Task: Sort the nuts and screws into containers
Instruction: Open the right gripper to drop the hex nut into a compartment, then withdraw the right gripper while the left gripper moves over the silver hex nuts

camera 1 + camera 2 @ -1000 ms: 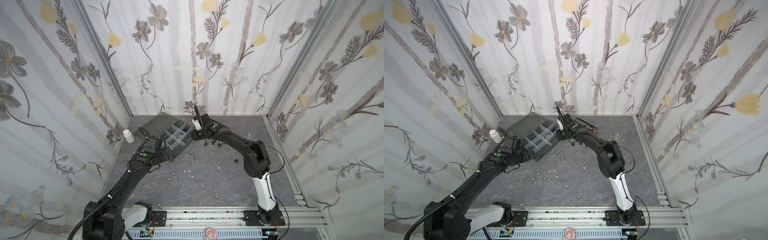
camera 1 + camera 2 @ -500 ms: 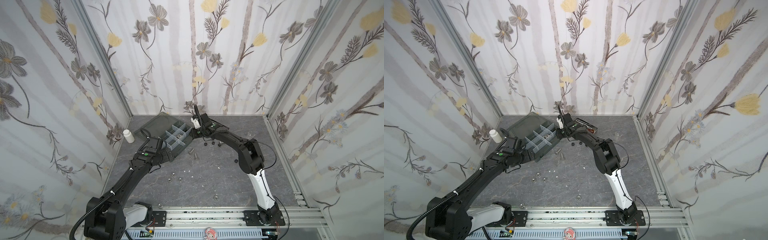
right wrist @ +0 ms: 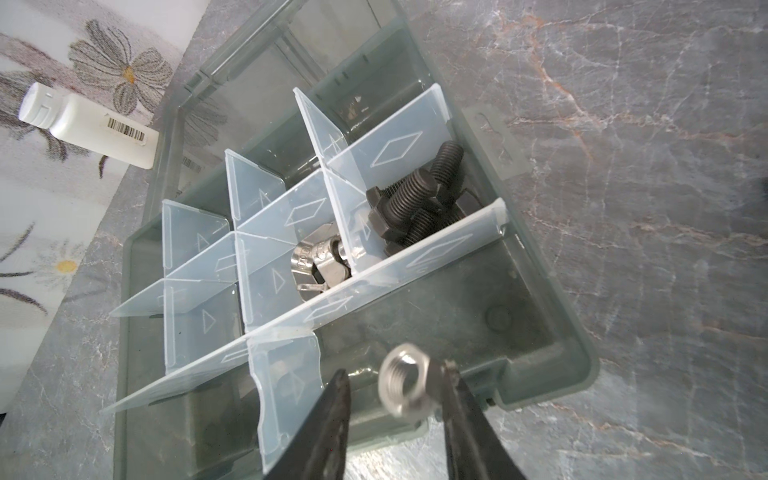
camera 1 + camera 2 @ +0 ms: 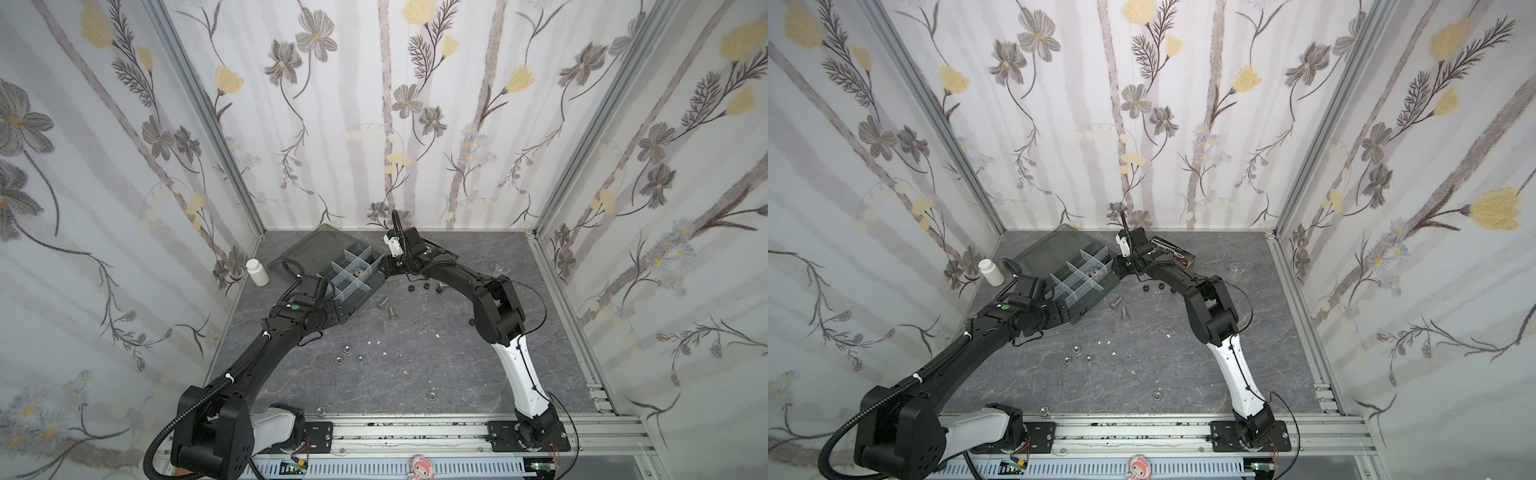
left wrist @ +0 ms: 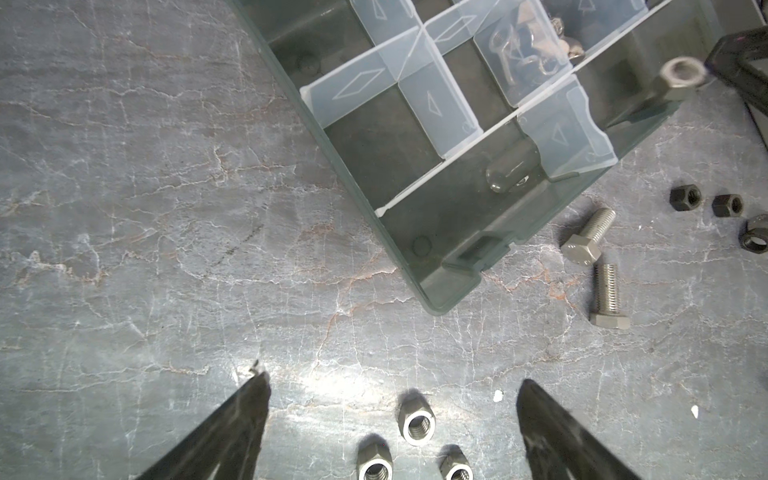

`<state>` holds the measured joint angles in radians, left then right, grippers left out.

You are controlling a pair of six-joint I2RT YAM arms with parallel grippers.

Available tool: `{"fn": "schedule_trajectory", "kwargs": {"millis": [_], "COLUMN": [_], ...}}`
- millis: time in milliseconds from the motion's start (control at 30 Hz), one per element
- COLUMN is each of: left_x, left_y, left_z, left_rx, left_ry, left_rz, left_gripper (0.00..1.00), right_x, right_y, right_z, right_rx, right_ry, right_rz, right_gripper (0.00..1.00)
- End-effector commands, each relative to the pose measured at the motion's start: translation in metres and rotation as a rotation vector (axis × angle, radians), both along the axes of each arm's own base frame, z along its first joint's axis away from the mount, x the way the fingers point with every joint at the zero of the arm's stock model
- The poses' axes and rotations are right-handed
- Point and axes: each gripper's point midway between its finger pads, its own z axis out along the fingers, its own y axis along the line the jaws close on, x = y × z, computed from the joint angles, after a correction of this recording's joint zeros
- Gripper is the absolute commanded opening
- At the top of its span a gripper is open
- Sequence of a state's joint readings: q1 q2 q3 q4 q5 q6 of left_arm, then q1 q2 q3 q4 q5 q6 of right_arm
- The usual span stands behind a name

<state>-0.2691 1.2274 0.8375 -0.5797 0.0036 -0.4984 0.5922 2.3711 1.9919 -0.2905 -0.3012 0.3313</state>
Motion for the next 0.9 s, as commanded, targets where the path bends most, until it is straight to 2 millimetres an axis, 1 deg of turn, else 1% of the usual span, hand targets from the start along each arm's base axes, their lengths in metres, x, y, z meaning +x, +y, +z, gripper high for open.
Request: {"fn": "schedule_trajectory", "kwargs": {"millis": [0,67,233,300,367,433,533,667,767,833,867], "left_x": [-0.003,-0.004,-0.007,-0.010,-0.013,-0.015,-0.022,-0.031,-0.038,-0.043,-0.046], "left_y": [0.001,0.001,-0.002,-0.004,-0.007,-0.010,-0.015,-0.020,-0.023,-0.024,-0.024], "left_z": [-0.005,-0.008,-0.014,-0.016,-0.018,-0.022,-0.028,-0.031,-0.034,-0.037,-0.040], "left_rx": [-0.002,0.000,-0.010,-0.006,-0.004,-0.009,-0.019,-0.016,-0.016,-0.016,-0.017], "left_ry": [0.022,0.035,0.057,0.064,0.070,0.076,0.089,0.092,0.094,0.098,0.105], "left_rz": [0.015,0.017,0.016,0.018,0.024,0.031,0.037,0.041,0.047,0.055,0.059], "left_gripper": [0.88,0.84,0.69,0.66,0.65,0.65,0.61,0.57,0.56,0.55,0.54], "right_x": [0.007,0.008,0.006,0.002,-0.003,-0.009,-0.020,-0.039,-0.053,-0.063,-0.069], "right_y": [0.004,0.003,-0.001,-0.005,-0.010,-0.015,-0.024,-0.039,-0.052,-0.060,-0.065], "right_z": [0.012,0.018,0.038,0.048,0.058,0.067,0.085,0.107,0.119,0.126,0.129], "right_rx": [0.040,0.047,0.053,0.048,0.050,0.055,0.074,0.101,0.125,0.143,0.151], "right_ry": [-0.034,-0.041,-0.058,-0.062,-0.076,-0.092,-0.123,-0.164,-0.188,-0.204,-0.212], "right_rz": [0.010,0.008,0.004,0.007,0.004,-0.001,-0.010,-0.029,-0.052,-0.065,-0.071], "right_gripper": [0.46,0.49,0.52,0.53,0.53,0.54,0.54,0.56,0.59,0.63,0.66]}}
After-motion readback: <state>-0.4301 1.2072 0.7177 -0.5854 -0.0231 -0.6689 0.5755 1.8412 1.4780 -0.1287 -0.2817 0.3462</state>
